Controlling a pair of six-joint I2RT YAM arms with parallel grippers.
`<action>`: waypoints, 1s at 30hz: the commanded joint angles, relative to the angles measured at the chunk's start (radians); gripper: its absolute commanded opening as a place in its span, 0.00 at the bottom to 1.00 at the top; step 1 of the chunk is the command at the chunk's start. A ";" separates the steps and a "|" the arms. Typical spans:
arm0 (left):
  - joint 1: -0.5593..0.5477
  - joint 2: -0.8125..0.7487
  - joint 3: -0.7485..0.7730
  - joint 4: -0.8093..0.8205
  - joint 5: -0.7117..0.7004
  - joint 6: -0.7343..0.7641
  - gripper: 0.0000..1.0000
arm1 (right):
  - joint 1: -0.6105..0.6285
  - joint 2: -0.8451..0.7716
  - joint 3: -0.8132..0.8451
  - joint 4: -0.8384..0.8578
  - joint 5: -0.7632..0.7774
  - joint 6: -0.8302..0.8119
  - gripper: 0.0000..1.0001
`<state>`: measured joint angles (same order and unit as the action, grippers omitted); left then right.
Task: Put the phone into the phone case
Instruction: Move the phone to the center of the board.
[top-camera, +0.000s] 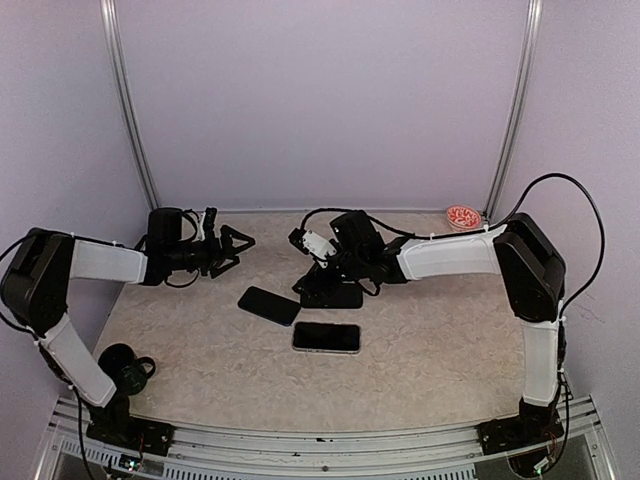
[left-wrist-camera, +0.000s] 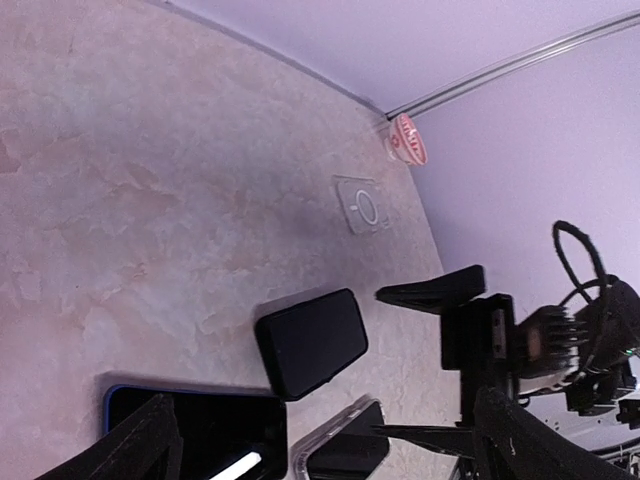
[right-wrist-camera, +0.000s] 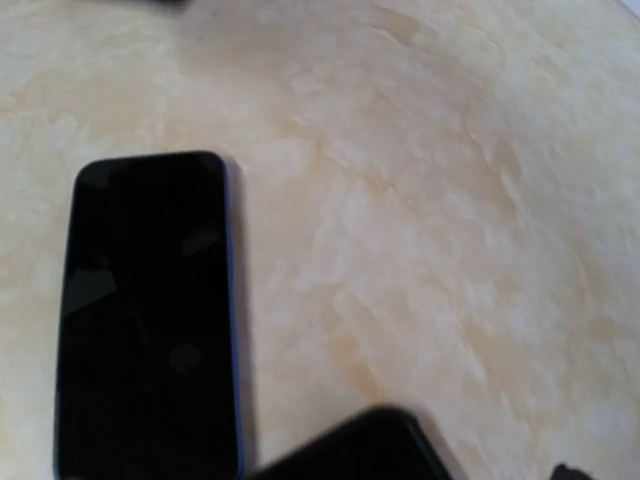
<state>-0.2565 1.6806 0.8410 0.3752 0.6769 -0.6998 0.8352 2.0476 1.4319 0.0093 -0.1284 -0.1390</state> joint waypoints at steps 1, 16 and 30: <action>-0.015 -0.132 -0.030 0.000 0.024 0.008 0.99 | 0.012 0.059 0.062 -0.031 -0.061 -0.091 0.99; -0.101 -0.557 -0.116 -0.157 0.099 0.134 0.99 | 0.040 0.115 0.152 -0.067 -0.194 -0.248 1.00; -0.112 -0.665 -0.152 -0.197 0.145 0.177 0.99 | 0.063 0.217 0.279 -0.134 -0.151 -0.207 0.99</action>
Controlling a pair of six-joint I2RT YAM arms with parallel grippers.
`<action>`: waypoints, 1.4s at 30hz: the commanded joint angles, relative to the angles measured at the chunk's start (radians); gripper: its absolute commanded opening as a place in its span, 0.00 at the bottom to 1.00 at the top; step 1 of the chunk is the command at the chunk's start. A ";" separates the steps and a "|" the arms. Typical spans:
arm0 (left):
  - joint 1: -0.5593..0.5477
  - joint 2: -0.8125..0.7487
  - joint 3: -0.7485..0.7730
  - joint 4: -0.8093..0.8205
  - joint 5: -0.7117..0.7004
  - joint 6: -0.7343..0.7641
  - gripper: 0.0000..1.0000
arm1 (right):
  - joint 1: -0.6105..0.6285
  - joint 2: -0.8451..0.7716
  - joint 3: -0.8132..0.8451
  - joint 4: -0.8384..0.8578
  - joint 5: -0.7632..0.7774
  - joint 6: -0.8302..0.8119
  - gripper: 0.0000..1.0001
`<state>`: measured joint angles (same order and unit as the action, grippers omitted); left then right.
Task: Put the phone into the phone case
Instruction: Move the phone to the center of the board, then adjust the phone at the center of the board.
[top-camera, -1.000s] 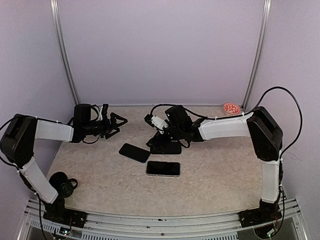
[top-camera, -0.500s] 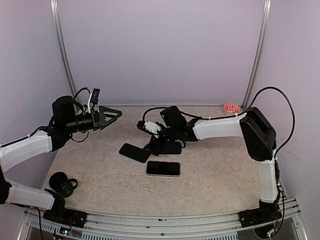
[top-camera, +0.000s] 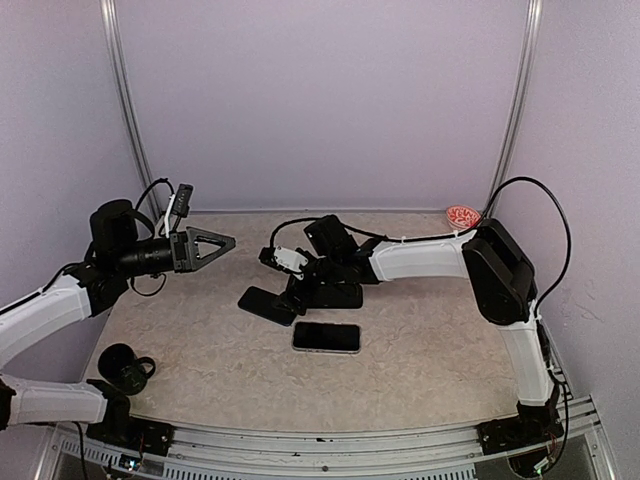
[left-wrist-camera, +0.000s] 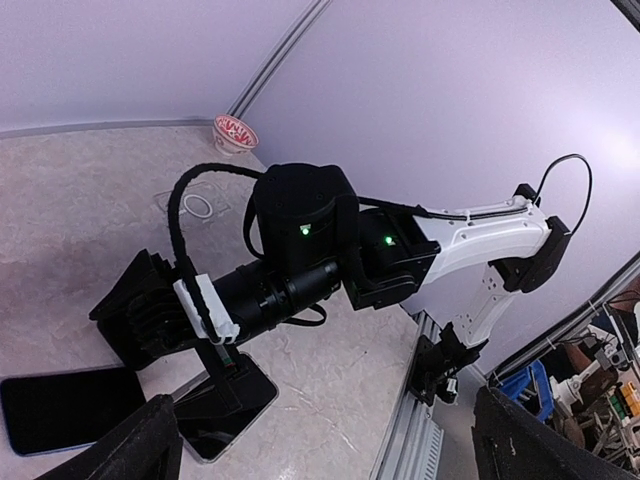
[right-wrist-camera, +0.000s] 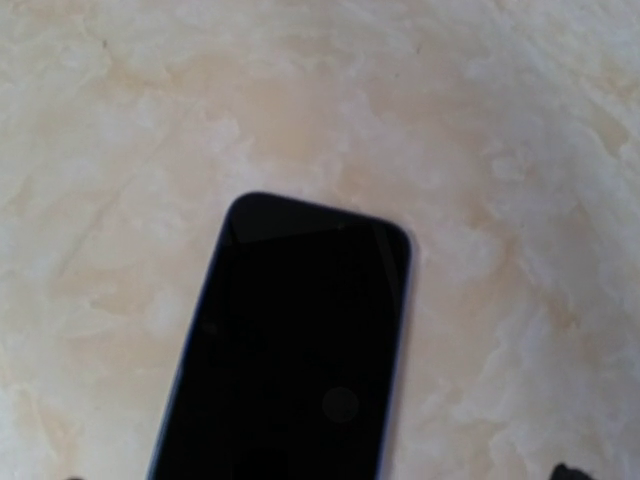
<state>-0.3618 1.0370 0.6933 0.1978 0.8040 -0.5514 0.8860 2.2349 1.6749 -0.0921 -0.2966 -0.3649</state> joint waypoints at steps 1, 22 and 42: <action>-0.006 -0.022 -0.005 -0.024 0.014 0.030 0.99 | 0.014 0.035 0.041 -0.035 0.025 0.024 0.99; -0.010 -0.031 -0.011 -0.010 -0.017 0.007 0.99 | 0.036 0.160 0.138 -0.079 0.126 0.116 1.00; -0.008 -0.035 0.007 -0.062 -0.177 -0.024 0.99 | 0.049 0.191 0.165 -0.109 0.106 0.118 0.99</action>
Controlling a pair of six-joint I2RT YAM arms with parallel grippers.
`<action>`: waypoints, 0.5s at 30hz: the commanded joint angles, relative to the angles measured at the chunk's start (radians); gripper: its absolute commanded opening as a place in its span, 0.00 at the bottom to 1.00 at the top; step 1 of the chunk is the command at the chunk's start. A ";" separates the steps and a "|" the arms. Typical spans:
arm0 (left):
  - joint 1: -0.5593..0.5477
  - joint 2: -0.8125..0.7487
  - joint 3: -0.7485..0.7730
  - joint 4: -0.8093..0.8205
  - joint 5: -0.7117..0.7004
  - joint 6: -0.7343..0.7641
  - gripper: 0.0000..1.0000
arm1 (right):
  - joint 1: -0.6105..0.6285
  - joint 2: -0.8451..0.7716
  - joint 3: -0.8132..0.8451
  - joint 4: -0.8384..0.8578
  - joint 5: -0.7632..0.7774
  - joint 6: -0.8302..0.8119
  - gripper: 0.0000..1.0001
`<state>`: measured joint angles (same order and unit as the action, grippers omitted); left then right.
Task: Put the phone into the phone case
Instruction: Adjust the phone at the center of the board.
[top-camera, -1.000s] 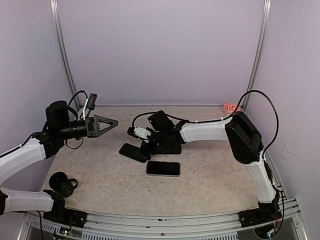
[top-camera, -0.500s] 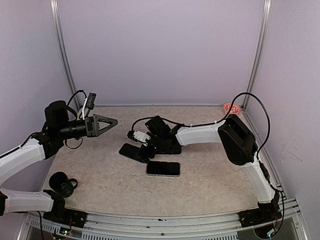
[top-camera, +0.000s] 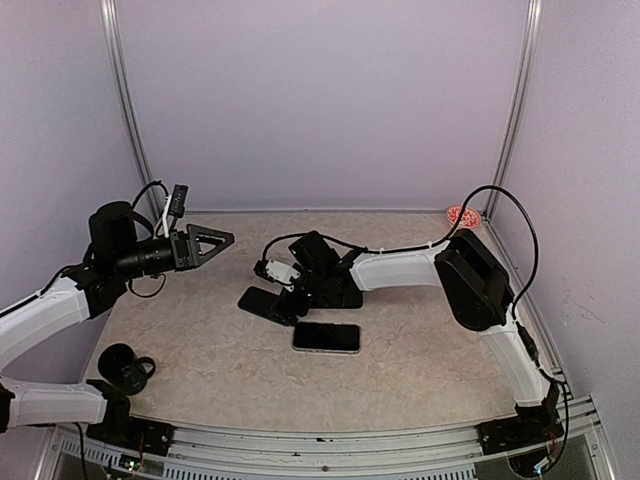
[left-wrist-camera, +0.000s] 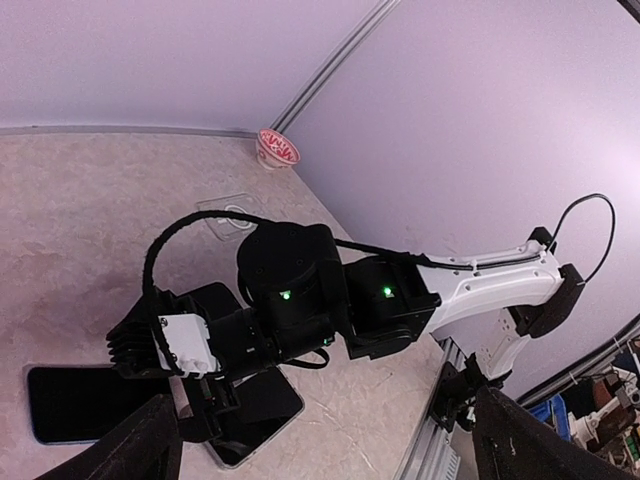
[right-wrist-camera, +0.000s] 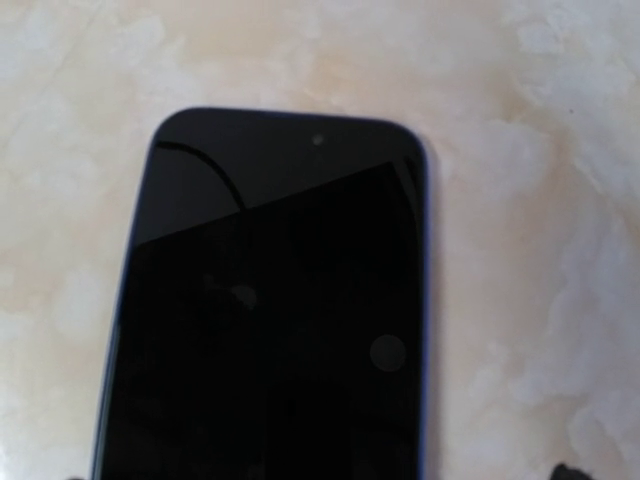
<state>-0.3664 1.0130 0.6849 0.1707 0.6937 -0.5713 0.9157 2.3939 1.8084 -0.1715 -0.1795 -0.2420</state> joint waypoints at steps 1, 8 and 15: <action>-0.004 -0.006 0.018 -0.044 -0.076 -0.005 0.99 | 0.022 0.034 0.036 -0.036 -0.011 -0.007 0.99; 0.004 0.000 0.033 -0.102 -0.190 -0.028 0.99 | 0.035 0.047 0.058 -0.070 -0.011 -0.009 0.99; 0.013 -0.008 0.041 -0.134 -0.253 -0.056 0.99 | 0.035 0.054 0.058 -0.080 -0.023 -0.005 0.99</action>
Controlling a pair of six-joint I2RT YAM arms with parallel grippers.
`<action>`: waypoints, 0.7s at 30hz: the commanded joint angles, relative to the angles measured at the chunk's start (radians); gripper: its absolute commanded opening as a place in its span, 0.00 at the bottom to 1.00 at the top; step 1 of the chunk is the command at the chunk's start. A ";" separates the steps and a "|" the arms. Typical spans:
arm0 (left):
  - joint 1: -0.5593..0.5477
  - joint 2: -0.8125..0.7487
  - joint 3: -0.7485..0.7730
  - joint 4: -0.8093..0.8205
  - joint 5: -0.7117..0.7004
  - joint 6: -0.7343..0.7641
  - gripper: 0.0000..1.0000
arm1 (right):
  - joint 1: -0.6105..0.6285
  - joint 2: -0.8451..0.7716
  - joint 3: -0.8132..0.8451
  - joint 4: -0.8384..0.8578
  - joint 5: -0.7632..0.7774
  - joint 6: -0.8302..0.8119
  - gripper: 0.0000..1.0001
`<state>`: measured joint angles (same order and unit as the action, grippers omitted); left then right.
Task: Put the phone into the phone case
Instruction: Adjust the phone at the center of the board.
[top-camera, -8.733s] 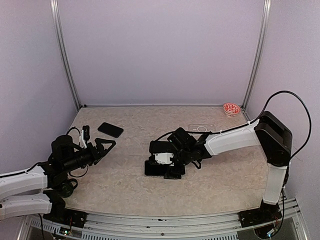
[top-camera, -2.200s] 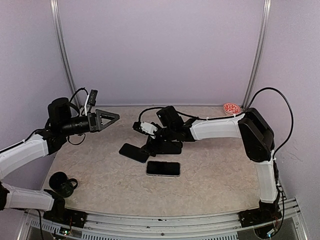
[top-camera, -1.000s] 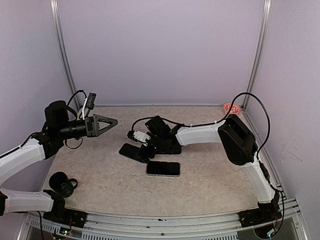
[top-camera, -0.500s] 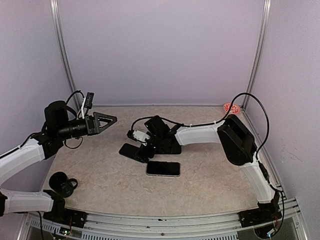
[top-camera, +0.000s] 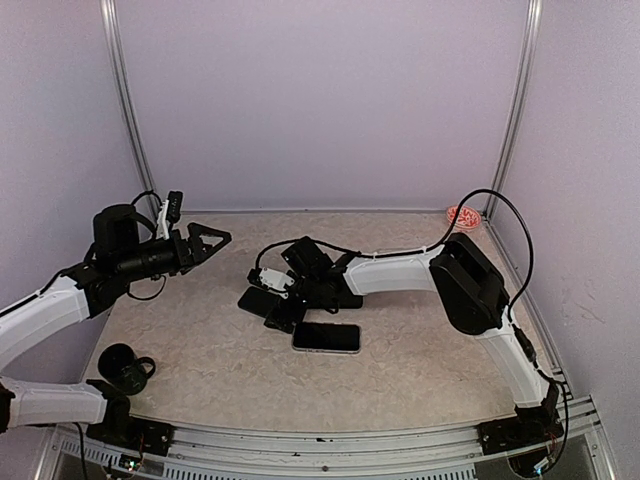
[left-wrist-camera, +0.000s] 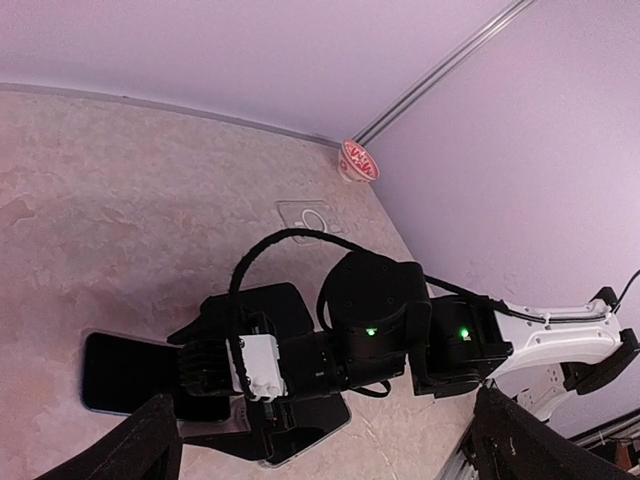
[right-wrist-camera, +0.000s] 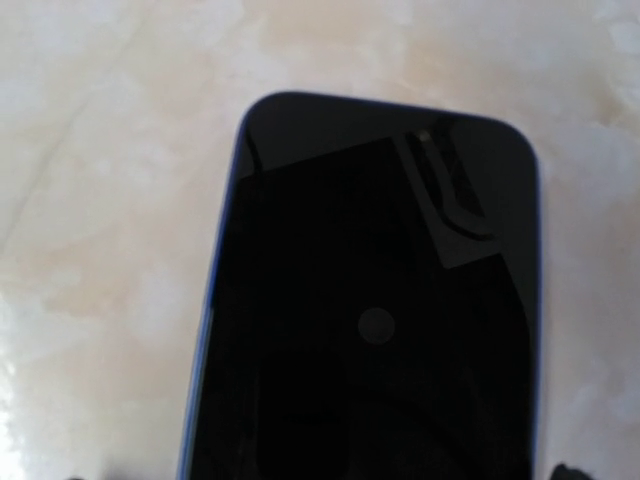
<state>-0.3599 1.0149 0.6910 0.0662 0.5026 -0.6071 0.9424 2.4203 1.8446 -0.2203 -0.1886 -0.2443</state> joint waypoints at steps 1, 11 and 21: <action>0.006 -0.010 0.037 -0.037 -0.069 -0.023 0.99 | 0.009 0.029 0.024 -0.029 -0.015 -0.004 0.99; 0.025 -0.007 0.062 -0.107 -0.090 -0.077 0.99 | 0.009 0.041 0.044 -0.047 -0.035 -0.005 0.99; 0.039 0.023 0.090 -0.135 -0.029 -0.137 0.99 | 0.009 0.031 0.044 -0.057 -0.071 -0.009 0.95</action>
<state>-0.3286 1.0283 0.7437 -0.0467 0.4454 -0.7193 0.9424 2.4351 1.8694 -0.2394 -0.2214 -0.2451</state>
